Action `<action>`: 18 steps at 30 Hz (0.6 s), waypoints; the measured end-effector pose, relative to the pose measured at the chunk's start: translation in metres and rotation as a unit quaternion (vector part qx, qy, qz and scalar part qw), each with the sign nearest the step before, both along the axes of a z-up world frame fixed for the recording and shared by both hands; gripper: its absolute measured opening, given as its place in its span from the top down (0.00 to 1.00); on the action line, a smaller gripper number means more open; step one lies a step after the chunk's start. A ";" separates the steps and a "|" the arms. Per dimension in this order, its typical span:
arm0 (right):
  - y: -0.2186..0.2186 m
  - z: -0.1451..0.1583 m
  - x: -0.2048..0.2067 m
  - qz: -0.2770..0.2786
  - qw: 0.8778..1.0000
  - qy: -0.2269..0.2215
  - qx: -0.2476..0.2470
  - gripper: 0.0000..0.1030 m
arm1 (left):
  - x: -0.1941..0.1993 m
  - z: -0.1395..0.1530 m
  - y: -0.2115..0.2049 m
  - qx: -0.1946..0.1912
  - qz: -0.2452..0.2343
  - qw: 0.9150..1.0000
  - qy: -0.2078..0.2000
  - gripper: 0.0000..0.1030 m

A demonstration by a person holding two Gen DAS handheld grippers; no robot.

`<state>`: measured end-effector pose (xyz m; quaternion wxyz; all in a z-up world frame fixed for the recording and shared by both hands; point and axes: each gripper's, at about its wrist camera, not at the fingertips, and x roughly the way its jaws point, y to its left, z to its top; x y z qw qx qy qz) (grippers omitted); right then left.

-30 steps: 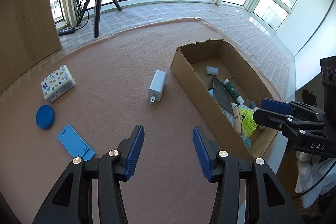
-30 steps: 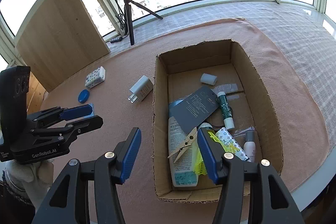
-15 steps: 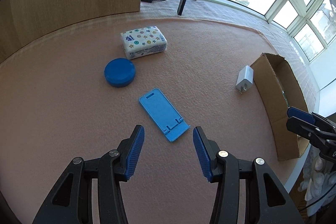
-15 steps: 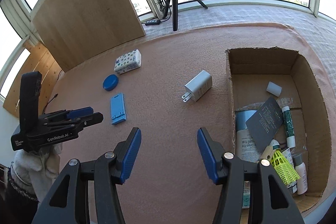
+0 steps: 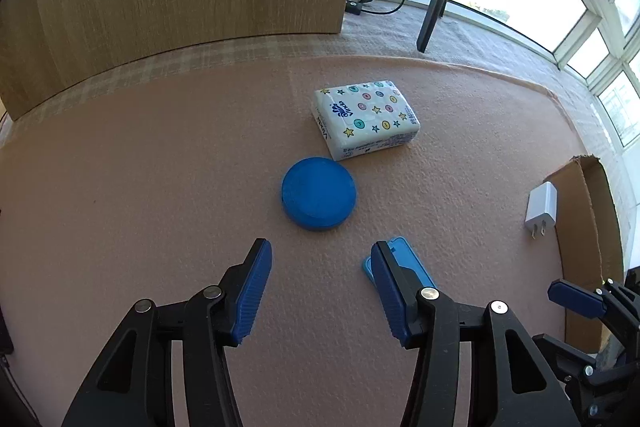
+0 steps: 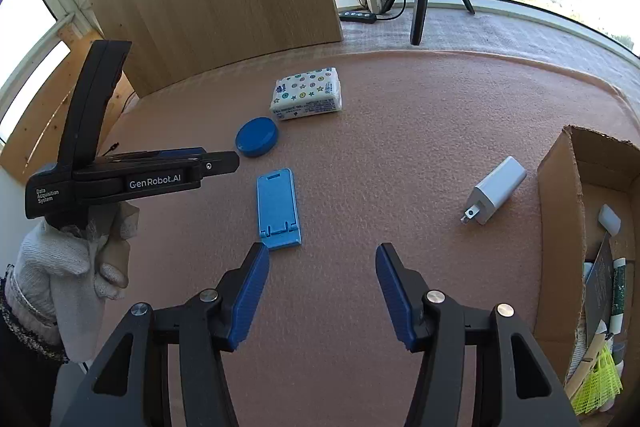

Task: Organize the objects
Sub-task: 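Grasp the blue phone stand with the right gripper while the left grasps the blue lid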

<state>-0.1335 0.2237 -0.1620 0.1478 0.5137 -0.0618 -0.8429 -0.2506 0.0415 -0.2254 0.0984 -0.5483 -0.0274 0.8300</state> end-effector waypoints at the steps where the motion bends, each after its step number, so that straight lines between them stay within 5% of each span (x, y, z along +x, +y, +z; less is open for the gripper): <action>1: -0.004 -0.001 -0.002 0.003 1.000 -0.001 0.002 0.50 | -0.004 -0.001 0.001 -0.002 0.000 1.000 0.000 0.45; 18: -0.064 -0.034 -0.035 0.058 0.997 -0.016 0.056 0.47 | -0.047 -0.020 0.019 -0.029 -0.009 0.999 -0.011 0.39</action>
